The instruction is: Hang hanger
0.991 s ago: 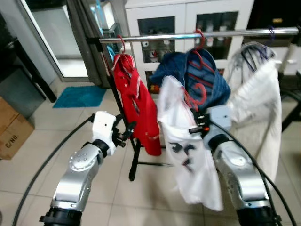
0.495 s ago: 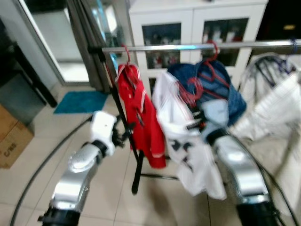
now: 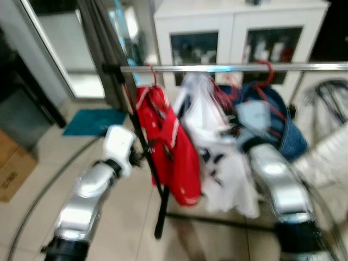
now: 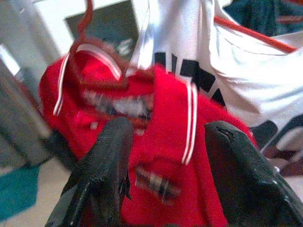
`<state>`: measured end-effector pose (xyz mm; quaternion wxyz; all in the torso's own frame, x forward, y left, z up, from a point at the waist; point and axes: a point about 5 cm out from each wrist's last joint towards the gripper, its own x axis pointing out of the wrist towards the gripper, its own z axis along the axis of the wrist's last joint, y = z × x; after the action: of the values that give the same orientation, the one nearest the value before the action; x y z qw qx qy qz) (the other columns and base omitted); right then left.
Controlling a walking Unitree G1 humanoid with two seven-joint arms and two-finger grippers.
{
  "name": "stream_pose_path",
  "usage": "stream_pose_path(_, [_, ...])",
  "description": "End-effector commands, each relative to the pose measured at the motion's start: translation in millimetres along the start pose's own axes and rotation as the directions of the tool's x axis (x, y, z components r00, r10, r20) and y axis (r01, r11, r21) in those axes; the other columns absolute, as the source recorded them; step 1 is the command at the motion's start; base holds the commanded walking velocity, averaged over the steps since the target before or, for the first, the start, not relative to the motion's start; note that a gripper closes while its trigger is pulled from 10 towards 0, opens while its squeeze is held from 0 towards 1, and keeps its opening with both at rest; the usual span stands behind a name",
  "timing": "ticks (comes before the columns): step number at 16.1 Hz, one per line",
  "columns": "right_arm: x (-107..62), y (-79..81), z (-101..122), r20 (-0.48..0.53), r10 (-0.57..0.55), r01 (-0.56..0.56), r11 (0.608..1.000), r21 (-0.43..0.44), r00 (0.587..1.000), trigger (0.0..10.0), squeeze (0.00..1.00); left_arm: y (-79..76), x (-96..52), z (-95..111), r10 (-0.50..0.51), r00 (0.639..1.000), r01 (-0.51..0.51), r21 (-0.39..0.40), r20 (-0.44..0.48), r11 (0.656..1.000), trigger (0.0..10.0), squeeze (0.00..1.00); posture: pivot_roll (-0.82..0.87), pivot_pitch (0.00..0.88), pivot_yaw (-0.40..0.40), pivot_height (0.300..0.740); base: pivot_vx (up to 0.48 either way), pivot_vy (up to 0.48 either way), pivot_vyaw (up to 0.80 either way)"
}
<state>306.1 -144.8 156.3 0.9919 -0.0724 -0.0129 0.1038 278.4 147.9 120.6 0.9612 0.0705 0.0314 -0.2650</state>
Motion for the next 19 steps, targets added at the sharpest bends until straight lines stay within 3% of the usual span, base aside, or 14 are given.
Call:
stream_pose_path(1, [8.5,11.3,13.9,0.049,0.048,-0.048,0.999,0.003,0.998,10.0,0.00,8.6,-3.3,6.0,-0.010,1.000,0.010,0.039,0.007,0.999,10.0,0.00,-0.06,0.000,0.112,0.740,0.000,0.000,0.00])
stream_pose_path(7, [41.2,-0.3,25.4,0.009,0.034,-0.034,0.999,-0.029,0.999,10.0,0.00,-0.6,-9.5,28.6,-0.250,0.967,0.247,0.064,0.041,0.967,10.0,0.00,-0.05,0.000,0.109,0.740,0.000,0.000,0.00])
stream_pose_path(11, [65.1,9.0,25.7,-0.046,0.084,-0.087,0.995,-0.051,0.995,10.0,0.00,2.2,-12.1,37.4,-0.277,0.960,0.273,0.071,0.048,0.959,10.0,0.00,-0.04,0.000,0.109,0.740,0.000,0.000,0.00])
stream_pose_path(14, [87.0,6.8,17.8,-0.169,0.034,-0.038,0.999,-0.021,0.985,10.0,0.00,-0.4,-14.6,39.7,-0.308,0.951,0.304,0.071,0.042,0.950,10.0,0.00,-0.04,0.000,0.113,0.740,0.000,0.000,0.00])
stream_pose_path(16, [91.0,6.9,8.3,-0.250,0.014,-0.021,0.999,-0.026,0.968,10.0,0.00,-1.6,-15.8,39.3,-0.315,0.948,0.312,0.068,0.034,0.947,10.0,0.00,-0.03,0.000,0.113,0.740,0.000,0.000,0.00])
stream_pose_path(17, [88.3,10.5,-2.4,-0.296,0.040,-0.043,0.999,-0.004,0.954,10.0,0.25,-1.7,-15.9,38.1,-0.311,0.950,0.309,0.064,0.029,0.949,10.0,0.00,-0.03,0.000,0.109,0.740,0.000,0.000,0.00])
stream_pose_path(18, [84.2,11.5,-6.8,-0.286,0.062,-0.056,0.998,0.032,0.956,10.0,1.00,0.8,-15.0,34.3,-0.271,0.963,0.270,0.049,0.014,0.962,10.0,0.00,-0.03,0.000,0.108,0.740,0.000,0.000,0.00])
stream_pose_path(19, [79.7,9.8,-7.5,-0.258,0.073,-0.070,0.997,0.023,0.963,10.0,1.00,0.8,-14.6,30.2,-0.253,0.968,0.253,0.042,0.000,0.967,10.0,0.00,-0.03,0.000,0.109,0.740,0.000,0.000,0.00])
